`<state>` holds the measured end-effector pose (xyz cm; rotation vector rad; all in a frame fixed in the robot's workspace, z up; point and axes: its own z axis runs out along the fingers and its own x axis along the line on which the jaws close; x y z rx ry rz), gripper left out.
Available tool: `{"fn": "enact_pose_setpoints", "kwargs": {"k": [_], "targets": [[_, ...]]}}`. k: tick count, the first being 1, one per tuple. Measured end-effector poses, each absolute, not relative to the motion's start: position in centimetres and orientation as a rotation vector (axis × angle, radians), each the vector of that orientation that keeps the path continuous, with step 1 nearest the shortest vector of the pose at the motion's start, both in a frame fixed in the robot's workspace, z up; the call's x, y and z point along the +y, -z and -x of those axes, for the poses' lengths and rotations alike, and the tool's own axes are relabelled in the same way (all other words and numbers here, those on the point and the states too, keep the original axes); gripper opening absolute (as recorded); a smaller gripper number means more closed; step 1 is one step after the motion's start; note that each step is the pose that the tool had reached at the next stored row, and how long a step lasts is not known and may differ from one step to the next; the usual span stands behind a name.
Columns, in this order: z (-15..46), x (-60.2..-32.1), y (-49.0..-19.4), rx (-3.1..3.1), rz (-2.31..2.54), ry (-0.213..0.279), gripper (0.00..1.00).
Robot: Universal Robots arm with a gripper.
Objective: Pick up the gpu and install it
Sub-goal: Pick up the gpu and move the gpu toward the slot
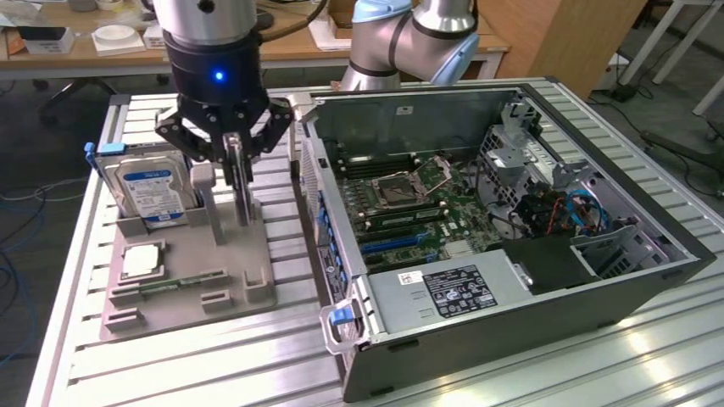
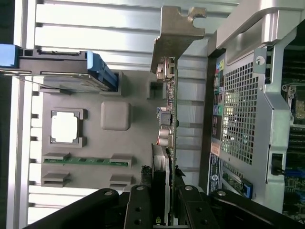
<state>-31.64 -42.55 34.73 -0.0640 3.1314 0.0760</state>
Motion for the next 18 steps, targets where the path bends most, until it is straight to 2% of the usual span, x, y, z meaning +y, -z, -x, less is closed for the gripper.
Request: {"fn": "enact_pose_setpoints", "kwargs": {"k": [18], "targets": [[31.6, -42.6, -40.2, 3.131, 0.064, -0.076, 0.27]]}}
